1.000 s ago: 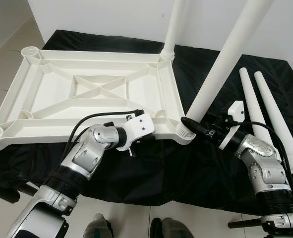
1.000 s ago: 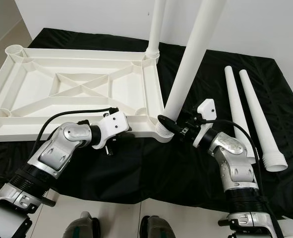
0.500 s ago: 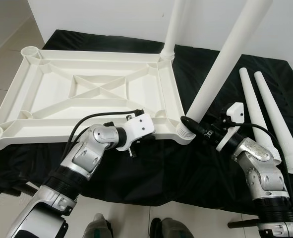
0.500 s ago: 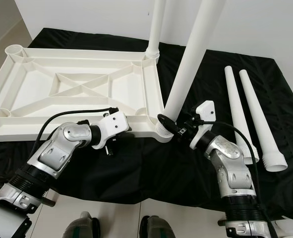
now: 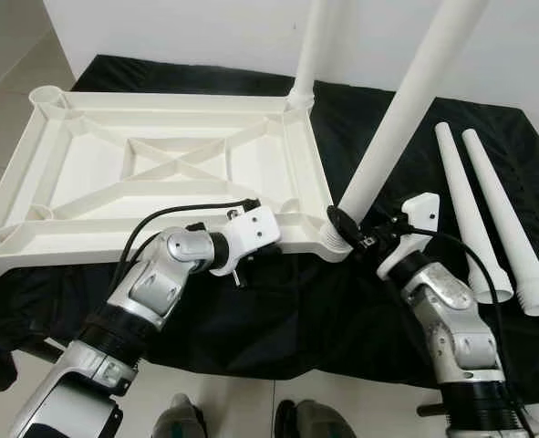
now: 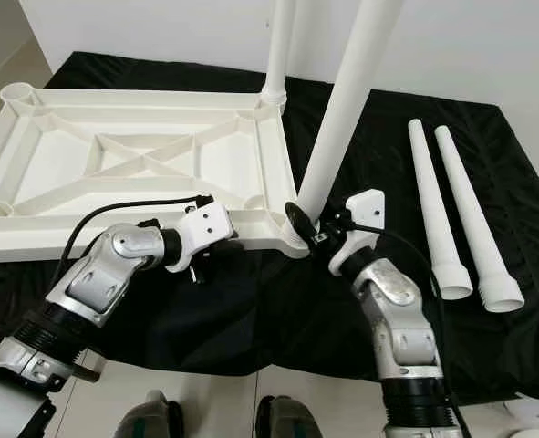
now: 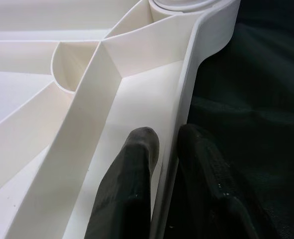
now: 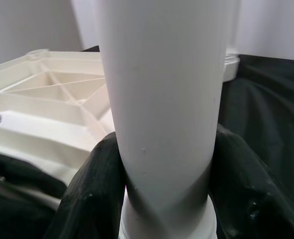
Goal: Building children table
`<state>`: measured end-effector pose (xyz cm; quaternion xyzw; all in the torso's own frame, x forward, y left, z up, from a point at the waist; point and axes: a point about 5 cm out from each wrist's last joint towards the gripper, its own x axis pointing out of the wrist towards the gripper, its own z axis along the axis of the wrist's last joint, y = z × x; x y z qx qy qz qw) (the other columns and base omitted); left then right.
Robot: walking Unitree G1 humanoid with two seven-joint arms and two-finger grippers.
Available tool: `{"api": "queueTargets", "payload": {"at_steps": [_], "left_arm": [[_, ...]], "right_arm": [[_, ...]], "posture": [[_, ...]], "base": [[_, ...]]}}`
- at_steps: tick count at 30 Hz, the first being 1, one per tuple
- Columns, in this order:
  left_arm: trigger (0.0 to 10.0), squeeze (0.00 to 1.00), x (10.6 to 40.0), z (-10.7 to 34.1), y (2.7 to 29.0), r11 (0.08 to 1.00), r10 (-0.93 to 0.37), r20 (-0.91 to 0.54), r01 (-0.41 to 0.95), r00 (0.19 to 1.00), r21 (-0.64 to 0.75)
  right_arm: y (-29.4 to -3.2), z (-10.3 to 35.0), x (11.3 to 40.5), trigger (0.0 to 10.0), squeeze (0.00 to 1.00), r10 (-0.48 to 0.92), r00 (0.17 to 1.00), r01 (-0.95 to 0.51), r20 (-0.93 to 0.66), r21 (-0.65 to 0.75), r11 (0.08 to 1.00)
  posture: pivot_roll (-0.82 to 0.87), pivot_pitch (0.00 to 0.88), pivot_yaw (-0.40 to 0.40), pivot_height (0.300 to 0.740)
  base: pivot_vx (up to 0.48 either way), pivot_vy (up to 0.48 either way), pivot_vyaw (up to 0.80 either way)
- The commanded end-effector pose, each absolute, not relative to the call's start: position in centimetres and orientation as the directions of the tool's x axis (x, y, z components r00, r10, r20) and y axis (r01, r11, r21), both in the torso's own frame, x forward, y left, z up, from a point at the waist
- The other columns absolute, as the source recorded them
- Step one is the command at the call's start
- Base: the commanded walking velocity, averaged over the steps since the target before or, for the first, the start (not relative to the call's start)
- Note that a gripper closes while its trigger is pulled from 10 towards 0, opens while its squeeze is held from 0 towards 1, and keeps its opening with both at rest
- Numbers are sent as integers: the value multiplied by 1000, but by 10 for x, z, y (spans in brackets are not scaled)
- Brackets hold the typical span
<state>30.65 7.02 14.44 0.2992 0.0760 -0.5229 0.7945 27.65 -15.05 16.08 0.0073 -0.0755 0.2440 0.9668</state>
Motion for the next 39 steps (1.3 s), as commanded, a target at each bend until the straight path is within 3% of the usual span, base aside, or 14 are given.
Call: {"api": "queueTargets", "payload": {"at_steps": [1, 13, 17, 37, 38, 39], "left_arm": [[10000, 0, 304, 157, 62, 257, -813, -384, 861, 438, 438], [10000, 0, 304, 158, 62, 260, -812, -383, 860, 441, 439], [10000, 0, 304, 159, 60, 256, -815, -381, 861, 437, 440], [10000, 0, 302, 157, 61, 256, -817, -385, 868, 430, 426], [10000, 1000, 302, 158, 61, 263, -821, -381, 874, 425, 409], [10000, 1000, 302, 158, 61, 263, -821, -381, 874, 425, 409]], "right_arm": [[-141, 158, 275, 10000, 0, 470, 871, -476, 143, 7, 879], [-116, 154, 276, 10000, 0, 302, 943, -314, 140, 77, 946], [-104, 152, 285, 10000, 0, 169, 981, -178, 96, 93, 980], [-99, 147, 286, 10000, 0, 102, 992, -107, 72, 72, 992], [-100, 147, 286, 10000, 0, 95, 993, -100, 69, 71, 992], [-100, 147, 286, 10000, 0, 95, 993, -100, 69, 71, 992]], "posture": [[-16, 90, -43, 740], [-12, 87, -42, 740], [-11, 81, -41, 740], [-7, 72, -43, 740], [-8, 71, -43, 740], [-8, 71, -43, 740]], "base": [[0, 0, 0], [0, 0, 0], [0, 0, 0], [0, 0, 0], [0, 0, 0], [0, 0, 0]]}}
